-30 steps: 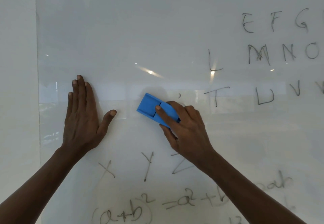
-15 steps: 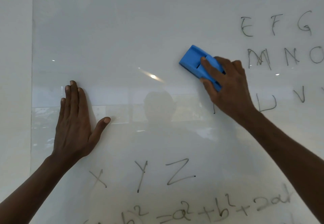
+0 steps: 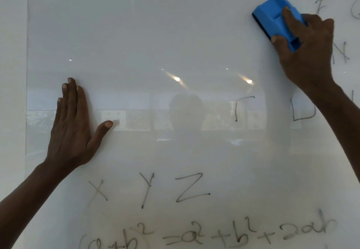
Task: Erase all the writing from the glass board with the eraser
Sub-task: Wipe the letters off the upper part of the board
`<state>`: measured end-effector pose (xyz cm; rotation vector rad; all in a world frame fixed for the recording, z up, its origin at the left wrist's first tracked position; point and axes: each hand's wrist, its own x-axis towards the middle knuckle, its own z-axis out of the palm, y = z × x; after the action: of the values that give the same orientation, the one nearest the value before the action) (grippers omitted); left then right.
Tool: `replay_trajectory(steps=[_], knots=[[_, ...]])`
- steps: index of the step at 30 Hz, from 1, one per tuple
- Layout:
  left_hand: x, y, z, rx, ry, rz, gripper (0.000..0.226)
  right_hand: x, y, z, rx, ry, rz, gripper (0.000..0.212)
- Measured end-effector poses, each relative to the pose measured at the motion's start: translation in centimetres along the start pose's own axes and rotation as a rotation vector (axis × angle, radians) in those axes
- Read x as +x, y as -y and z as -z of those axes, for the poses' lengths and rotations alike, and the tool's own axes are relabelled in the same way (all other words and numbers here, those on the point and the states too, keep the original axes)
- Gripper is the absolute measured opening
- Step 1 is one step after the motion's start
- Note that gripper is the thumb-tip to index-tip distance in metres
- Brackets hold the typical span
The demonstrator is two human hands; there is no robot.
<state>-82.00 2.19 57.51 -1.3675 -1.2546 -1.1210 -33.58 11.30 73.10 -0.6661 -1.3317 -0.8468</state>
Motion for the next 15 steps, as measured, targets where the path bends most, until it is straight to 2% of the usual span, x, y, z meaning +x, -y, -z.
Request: replay_trajectory(steps=[7, 15], knots=[[0.0, -0.1, 0.1, -0.023, -0.005, 0.001, 0.097, -5.1, -0.5, 1.1, 0.020, -0.045, -0.119, 0.050], [0.2, -0.4, 0.4, -0.034, 0.001, 0.005, 0.097, -10.2, 4.8, 0.6, 0.000, -0.048, -0.207, 0.050]])
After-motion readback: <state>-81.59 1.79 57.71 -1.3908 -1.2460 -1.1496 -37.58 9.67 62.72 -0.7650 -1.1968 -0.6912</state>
